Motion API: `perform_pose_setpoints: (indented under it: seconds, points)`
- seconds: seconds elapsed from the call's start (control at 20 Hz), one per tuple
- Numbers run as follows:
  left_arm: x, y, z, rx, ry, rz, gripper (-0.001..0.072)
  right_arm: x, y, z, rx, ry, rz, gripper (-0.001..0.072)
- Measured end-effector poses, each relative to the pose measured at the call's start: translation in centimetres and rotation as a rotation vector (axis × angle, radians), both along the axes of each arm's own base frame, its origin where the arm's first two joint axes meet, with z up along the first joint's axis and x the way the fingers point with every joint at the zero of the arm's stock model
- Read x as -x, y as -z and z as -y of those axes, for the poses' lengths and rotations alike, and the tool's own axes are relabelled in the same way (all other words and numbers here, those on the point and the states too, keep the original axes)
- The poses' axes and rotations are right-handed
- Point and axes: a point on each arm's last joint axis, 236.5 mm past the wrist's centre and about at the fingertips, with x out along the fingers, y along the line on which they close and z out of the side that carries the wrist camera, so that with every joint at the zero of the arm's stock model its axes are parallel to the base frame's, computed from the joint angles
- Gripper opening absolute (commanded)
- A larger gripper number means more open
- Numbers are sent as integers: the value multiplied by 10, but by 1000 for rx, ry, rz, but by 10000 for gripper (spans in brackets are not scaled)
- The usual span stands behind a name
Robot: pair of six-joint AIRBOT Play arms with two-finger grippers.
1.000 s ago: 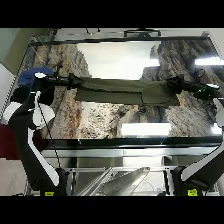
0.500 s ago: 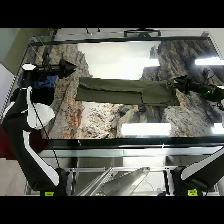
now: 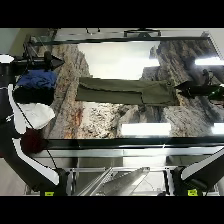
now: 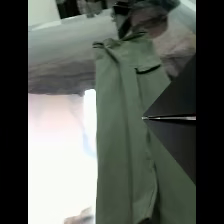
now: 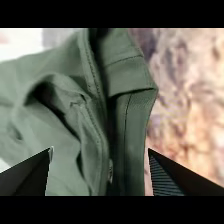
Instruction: Fold the shirts.
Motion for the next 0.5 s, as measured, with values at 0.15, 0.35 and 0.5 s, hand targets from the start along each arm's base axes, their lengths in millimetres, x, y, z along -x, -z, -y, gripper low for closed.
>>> perform_pose_setpoints:
  seconds: [0.15,0.35,0.5]
  points:
    - [11,-6,30,-39,68,10,6,-6,9,-21,14,-43,2,706]
    - [28,0,94,-53,195,0,5,-8,26,-44,63,-95,-12,34]
    - [39,32,144,-93,284,-38,4,-9,25,-52,62,-100,-23,27]
